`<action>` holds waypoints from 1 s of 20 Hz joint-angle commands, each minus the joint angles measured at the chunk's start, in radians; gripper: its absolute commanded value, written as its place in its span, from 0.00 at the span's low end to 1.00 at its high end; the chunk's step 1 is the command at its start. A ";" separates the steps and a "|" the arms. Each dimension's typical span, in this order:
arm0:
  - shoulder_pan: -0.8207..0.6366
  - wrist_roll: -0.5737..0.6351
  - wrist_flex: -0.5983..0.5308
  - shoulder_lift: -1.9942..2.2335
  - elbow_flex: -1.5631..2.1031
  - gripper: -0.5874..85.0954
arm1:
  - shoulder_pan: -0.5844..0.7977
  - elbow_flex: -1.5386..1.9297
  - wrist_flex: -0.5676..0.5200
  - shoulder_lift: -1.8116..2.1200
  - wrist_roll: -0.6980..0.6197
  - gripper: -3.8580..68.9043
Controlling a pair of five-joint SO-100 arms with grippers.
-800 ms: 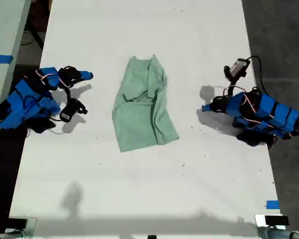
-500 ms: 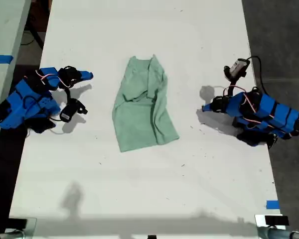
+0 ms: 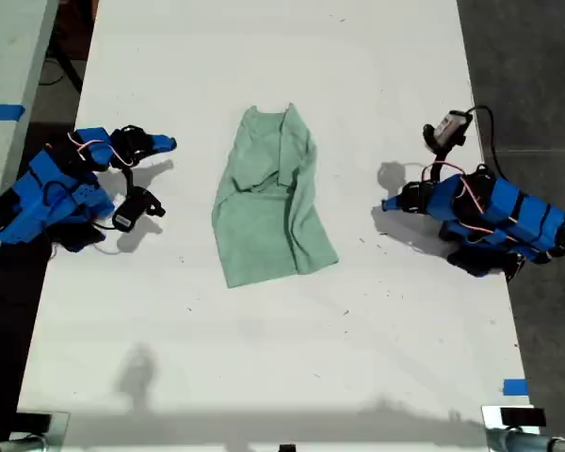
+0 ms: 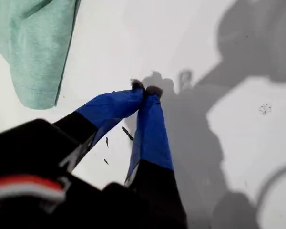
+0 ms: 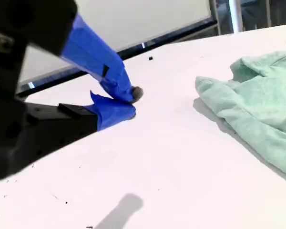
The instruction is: Fold t shirt
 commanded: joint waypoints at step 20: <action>0.907 -1.011 0.202 -2.059 -1.417 0.22 | 0.008 0.058 0.006 0.008 0.006 0.06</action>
